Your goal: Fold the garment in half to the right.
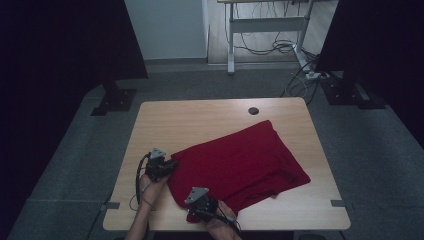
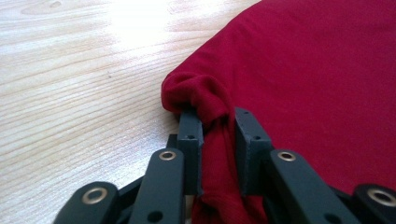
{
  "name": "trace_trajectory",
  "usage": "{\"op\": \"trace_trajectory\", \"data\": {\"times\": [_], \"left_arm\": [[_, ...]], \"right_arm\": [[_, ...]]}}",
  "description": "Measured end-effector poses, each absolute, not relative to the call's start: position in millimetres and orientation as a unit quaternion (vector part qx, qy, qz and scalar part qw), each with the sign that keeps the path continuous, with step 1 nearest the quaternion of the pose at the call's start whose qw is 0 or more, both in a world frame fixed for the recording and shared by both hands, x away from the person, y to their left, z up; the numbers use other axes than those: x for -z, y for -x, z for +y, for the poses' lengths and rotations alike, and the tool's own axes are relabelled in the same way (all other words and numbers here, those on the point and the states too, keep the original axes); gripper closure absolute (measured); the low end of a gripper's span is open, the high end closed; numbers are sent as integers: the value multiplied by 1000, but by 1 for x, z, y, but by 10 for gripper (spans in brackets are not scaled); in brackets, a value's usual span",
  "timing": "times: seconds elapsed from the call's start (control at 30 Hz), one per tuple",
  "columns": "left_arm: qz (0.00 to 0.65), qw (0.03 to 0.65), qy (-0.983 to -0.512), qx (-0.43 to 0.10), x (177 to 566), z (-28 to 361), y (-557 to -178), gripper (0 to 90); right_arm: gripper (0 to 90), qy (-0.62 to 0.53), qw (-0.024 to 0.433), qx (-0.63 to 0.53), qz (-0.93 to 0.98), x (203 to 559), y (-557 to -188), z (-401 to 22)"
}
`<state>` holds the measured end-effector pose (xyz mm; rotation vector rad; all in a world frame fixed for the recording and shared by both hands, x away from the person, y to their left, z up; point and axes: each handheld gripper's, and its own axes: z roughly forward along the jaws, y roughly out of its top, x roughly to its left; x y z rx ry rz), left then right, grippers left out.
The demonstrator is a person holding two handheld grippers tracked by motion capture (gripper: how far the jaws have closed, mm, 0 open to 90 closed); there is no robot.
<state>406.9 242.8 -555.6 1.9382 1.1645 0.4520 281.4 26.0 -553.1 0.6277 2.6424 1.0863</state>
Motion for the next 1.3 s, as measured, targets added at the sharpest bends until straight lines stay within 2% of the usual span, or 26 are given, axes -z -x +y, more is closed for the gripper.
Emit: {"op": "trace_trajectory", "data": {"times": [0.1,0.13,0.2,0.37,0.47,0.53,0.57,0.67,0.7,0.77,0.83,0.87,0.9,0.97,1.0,1.03,1.1,1.13,1.17,1.2,1.23,1.3], "left_arm": [[458,403,-770,-189,554,242,-404,777],[458,403,-770,-189,554,242,-404,777],[448,406,-772,-196,545,242,-399,778],[442,431,-762,-197,530,246,-394,781],[427,467,-749,-196,505,243,-392,782],[427,467,-749,-196,505,243,-392,783],[396,474,-755,-222,483,227,-396,783],[379,481,-754,-238,474,214,-399,784],[361,491,-750,-257,470,198,-402,784],[348,492,-751,-271,474,181,-407,783],[348,492,-751,-271,474,181,-407,783],[335,474,-765,-279,495,155,-418,783],[332,462,-774,-278,503,147,-421,781],[332,462,-774,-278,503,147,-421,779],[321,417,-806,-272,527,130,-429,773],[316,400,-816,-272,535,127,-430,773],[316,400,-816,-272,535,127,-430,771],[312,379,-830,-263,550,126,-430,771],[320,382,-829,-254,549,129,-429,765],[320,382,-829,-254,549,129,-429,764],[337,381,-830,-229,547,136,-428,764],[339,376,-832,-226,546,140,-426,761]], "right_arm": [[769,-213,108,-369,898,553,-281,26],[769,-209,85,-390,893,554,-283,21],[791,-206,79,-412,884,547,-282,14],[791,-204,79,-419,881,544,-282,12],[794,-198,93,-446,868,518,-280,-2],[794,-200,104,-456,861,505,-279,-13],[794,-200,104,-456,861,505,-279,-13],[795,-212,119,-468,850,489,-281,-34],[795,-223,128,-470,845,485,-284,-47],[797,-253,133,-467,837,488,-290,-73],[797,-266,135,-464,834,492,-293,-81],[797,-266,135,-464,834,492,-293,-81],[797,-302,120,-453,830,511,-303,-103],[797,-309,114,-445,833,517,-306,-107],[797,-325,95,-423,841,537,-311,-116],[797,-325,95,-423,841,537,-311,-116],[797,-329,88,-417,843,544,-312,-118],[797,-329,88,-417,843,544,-312,-118],[798,-335,75,-419,841,551,-313,-119],[798,-335,75,-419,841,551,-313,-119],[797,-331,75,-414,844,551,-313,-117],[797,-325,75,-410,849,551,-310,-113]]}}
